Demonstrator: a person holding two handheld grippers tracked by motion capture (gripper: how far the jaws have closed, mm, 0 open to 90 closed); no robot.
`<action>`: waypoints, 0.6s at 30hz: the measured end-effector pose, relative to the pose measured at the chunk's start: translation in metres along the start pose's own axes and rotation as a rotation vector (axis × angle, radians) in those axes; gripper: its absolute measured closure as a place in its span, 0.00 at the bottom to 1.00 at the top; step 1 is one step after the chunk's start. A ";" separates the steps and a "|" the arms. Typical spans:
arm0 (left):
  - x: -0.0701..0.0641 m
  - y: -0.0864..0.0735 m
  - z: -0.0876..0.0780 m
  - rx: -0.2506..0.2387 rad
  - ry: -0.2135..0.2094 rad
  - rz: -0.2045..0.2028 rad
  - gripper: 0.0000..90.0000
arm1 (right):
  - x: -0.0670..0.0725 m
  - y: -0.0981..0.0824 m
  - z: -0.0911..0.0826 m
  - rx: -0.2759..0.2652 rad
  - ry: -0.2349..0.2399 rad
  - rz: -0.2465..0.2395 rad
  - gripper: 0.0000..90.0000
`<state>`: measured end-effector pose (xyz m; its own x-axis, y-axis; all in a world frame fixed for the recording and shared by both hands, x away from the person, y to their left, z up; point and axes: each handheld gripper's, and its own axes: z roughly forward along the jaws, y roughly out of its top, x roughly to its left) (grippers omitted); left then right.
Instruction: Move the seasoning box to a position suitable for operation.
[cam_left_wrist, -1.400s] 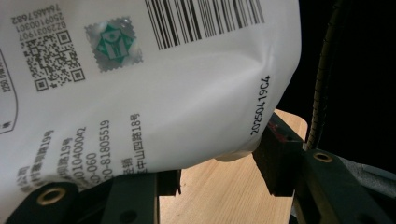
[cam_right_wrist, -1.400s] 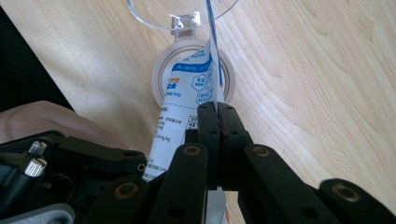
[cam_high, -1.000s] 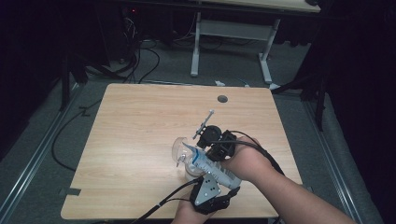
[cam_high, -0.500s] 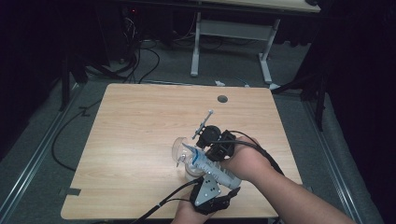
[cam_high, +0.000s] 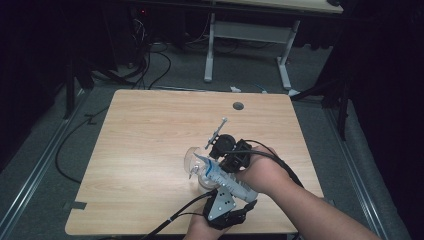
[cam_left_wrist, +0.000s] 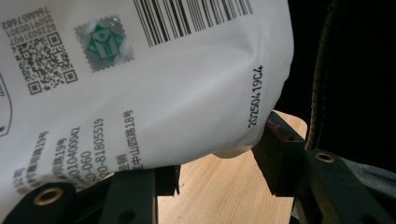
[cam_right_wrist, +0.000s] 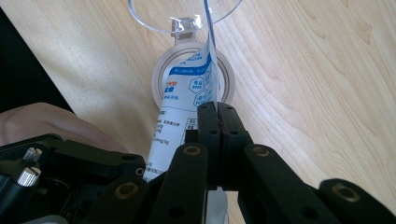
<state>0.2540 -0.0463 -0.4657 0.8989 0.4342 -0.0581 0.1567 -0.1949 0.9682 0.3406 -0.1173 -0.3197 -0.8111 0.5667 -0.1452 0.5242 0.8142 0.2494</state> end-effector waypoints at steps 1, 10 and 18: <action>0.000 0.000 0.000 -0.001 0.000 0.000 0.61 | 0.000 0.000 0.000 0.000 0.000 0.000 1.00; 0.001 0.002 -0.001 -0.003 0.000 -0.001 0.61 | 0.001 0.001 -0.001 0.000 -0.005 -0.001 1.00; 0.001 0.003 -0.001 -0.010 0.002 -0.003 0.61 | 0.001 0.003 -0.001 -0.001 -0.005 -0.004 1.00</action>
<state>0.2548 -0.0458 -0.4624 0.8976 0.4366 -0.0609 0.1557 -0.1848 0.9704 0.3409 -0.1150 -0.3179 -0.8116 0.5643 -0.1513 0.5210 0.8163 0.2495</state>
